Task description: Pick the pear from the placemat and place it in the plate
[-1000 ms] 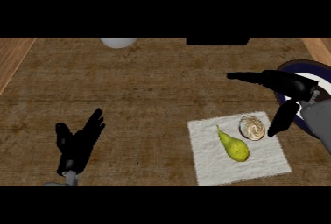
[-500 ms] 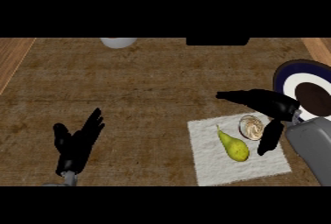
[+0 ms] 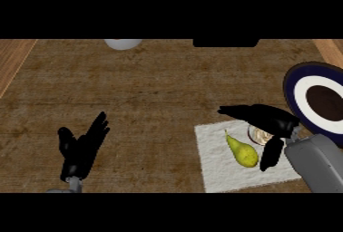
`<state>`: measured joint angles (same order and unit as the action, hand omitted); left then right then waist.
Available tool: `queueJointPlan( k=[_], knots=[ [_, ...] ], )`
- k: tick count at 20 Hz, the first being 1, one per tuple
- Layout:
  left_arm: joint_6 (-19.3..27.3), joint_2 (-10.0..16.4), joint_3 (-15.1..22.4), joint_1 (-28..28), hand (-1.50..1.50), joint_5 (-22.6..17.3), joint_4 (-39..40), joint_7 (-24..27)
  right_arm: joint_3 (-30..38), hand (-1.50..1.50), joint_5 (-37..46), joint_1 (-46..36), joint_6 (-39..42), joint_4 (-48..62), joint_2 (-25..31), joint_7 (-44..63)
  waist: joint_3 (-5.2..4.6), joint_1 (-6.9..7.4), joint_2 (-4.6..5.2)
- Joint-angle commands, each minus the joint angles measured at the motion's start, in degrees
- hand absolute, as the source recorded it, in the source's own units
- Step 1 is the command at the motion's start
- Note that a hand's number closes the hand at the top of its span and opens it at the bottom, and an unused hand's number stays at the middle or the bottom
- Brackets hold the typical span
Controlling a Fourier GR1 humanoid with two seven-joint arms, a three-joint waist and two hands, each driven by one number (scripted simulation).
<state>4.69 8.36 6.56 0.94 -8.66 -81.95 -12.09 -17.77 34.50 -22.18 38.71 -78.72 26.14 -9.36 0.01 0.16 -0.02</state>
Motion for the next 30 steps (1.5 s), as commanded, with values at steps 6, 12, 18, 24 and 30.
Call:
queueJointPlan(
  k=[6, 12, 18, 24, 30],
  knots=[
    [-1.74, -1.17, -2.20, -1.88, 0.00, 0.43, 4.38, 1.25, -0.96, -1.50, 8.90, 5.63, -1.65, -6.47, -2.18, 3.49, -0.02, -0.33, -0.01],
    [-3.03, -1.66, -1.73, 0.26, 0.00, 1.45, 2.04, 1.77, -2.51, -1.50, 14.68, 1.36, -4.11, 4.43, -8.63, 0.91, -0.01, 0.15, 0.05],
    [-1.09, -1.27, -5.16, -6.28, 0.00, 1.73, 3.22, -3.43, -3.36, -1.50, 19.47, 4.54, -7.73, 7.07, -5.88, -6.17, 0.00, -0.14, 0.11],
    [-1.65, -2.09, -1.97, 1.34, 0.00, 2.66, -5.84, -6.17, -4.19, 1.50, 24.79, 1.05, -11.12, 11.28, -7.26, -10.95, 0.01, 0.19, 0.03],
    [-2.75, -2.49, -3.01, 3.69, 0.00, 2.95, -1.98, -0.13, -0.37, 1.50, 24.40, 10.17, -16.36, 2.64, -2.79, -13.22, -0.02, -0.71, -0.20]
  ],
)
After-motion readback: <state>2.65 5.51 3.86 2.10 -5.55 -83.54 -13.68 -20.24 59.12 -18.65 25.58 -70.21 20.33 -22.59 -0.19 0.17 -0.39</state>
